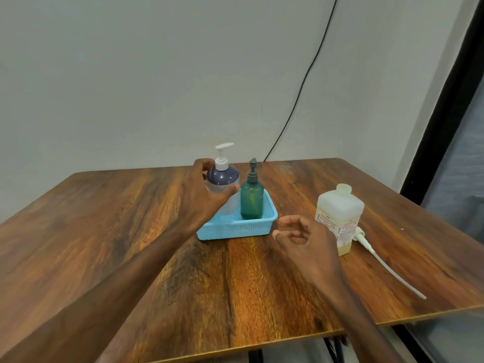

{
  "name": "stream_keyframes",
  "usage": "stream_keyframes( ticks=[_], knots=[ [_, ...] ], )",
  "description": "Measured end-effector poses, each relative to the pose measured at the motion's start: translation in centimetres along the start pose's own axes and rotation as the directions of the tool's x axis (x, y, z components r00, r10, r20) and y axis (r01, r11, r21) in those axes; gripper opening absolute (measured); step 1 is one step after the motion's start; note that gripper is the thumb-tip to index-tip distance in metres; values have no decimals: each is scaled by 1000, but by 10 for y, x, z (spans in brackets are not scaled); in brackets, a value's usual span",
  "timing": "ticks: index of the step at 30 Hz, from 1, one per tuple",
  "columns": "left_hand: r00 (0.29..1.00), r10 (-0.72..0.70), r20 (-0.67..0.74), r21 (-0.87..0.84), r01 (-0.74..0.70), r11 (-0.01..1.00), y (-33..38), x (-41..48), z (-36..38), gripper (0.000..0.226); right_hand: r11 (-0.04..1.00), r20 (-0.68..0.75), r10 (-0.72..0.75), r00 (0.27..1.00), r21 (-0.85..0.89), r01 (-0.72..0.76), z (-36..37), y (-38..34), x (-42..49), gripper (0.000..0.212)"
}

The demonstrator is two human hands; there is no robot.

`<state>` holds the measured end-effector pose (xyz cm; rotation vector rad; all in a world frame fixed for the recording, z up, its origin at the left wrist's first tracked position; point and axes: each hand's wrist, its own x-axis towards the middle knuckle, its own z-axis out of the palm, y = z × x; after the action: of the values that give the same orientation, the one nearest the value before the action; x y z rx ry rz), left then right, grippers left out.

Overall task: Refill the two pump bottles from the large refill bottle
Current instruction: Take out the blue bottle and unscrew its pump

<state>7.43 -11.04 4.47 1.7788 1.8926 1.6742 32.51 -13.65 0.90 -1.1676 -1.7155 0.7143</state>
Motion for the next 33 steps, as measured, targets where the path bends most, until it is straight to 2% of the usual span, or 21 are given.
stream_keyframes(
  ticks=[3,6,8,10,13,17,21,26,31,33],
  knots=[
    [994,89,57,-46,-86,995,37,-6,-9,79,998,-15,-45,999,51,45,-4,-7,0,48],
    [969,159,189,-127,-136,982,69,-19,-9,76,992,-5,-73,997,102,73,-10,-12,0,80],
    [945,159,285,-155,-118,981,79,-34,-1,75,987,48,-86,995,139,79,-17,-14,-1,95],
    [924,142,355,-162,-89,983,83,-51,9,72,984,108,-92,990,160,74,-22,-13,-3,92],
    [899,161,406,-154,-106,982,79,-70,24,72,989,161,-87,983,133,66,-28,-5,-6,76],
    [874,172,455,-181,-98,979,75,-76,32,67,992,171,-41,984,124,19,-24,10,-7,80],
    [855,159,494,-186,-75,980,75,-63,34,47,984,180,8,984,172,-39,-16,21,-3,90],
    [833,196,518,-219,-93,971,67,-52,39,19,988,252,24,967,140,-62,-9,25,0,75],
    [802,221,556,-266,-81,961,62,-46,38,23,982,339,-1,941,177,-63,-18,22,2,75],
    [783,228,578,-252,-94,963,60,-44,38,29,974,332,-9,943,215,-67,-20,26,6,77]
  ],
)
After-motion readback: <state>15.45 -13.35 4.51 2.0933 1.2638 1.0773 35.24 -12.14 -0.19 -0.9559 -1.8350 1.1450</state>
